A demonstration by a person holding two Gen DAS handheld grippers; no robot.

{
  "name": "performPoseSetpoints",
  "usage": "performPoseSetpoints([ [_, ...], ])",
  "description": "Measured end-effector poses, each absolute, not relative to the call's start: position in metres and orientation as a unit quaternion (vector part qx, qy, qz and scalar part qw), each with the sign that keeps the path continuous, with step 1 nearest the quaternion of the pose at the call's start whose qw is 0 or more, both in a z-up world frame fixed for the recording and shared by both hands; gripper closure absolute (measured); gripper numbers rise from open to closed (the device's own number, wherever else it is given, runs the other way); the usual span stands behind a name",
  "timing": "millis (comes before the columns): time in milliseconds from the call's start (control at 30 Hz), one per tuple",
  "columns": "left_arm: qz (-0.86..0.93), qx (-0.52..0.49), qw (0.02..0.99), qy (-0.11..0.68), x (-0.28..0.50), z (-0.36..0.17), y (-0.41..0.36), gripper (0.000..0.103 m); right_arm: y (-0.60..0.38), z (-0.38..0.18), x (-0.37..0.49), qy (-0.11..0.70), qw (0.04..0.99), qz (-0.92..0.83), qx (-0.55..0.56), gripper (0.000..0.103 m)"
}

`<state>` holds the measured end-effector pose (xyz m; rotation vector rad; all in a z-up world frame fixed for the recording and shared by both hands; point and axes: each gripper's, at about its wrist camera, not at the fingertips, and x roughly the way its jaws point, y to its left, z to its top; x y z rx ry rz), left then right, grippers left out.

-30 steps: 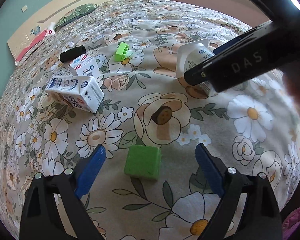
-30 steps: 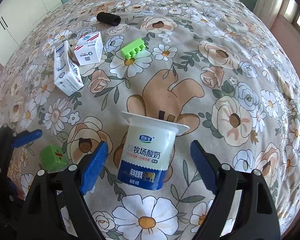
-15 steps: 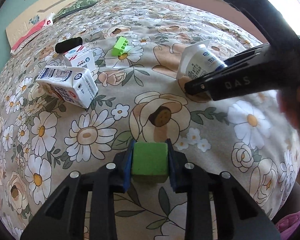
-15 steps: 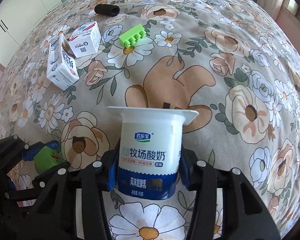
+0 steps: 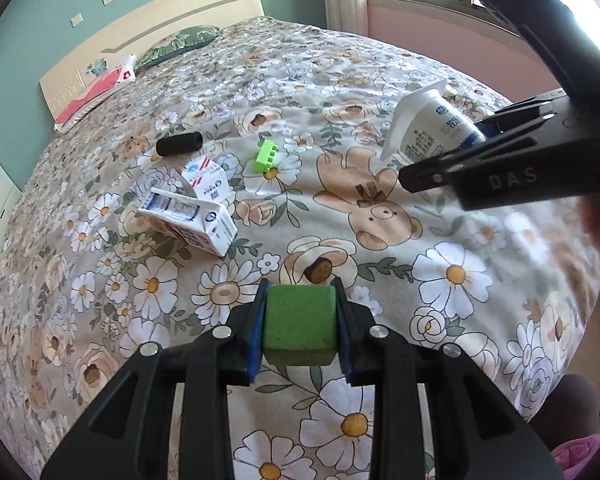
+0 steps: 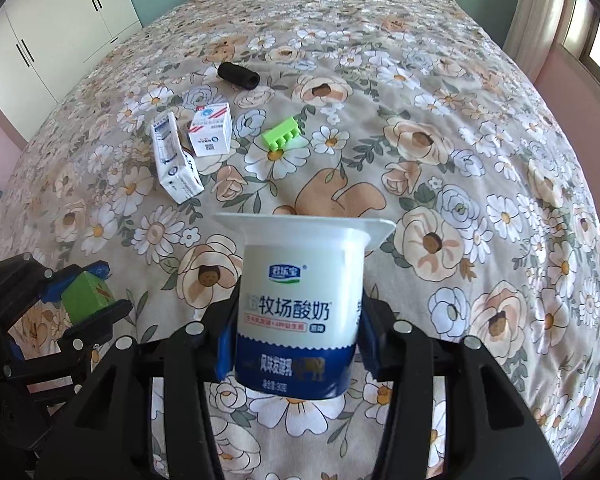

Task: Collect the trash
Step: 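Carry the yogurt cup and green block with both tools toward the bin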

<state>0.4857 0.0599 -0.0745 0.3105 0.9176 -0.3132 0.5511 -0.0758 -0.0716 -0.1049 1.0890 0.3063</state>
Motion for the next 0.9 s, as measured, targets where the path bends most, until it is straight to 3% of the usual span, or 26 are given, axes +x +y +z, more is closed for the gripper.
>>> performPoseSetpoints([
  [900, -0.027, 0.154, 0.935, 0.318, 0.320, 0.162, 0.065, 0.071, -0.093, 0.187, 0.333, 0.362, 0.899, 0.210, -0.129, 0.053],
])
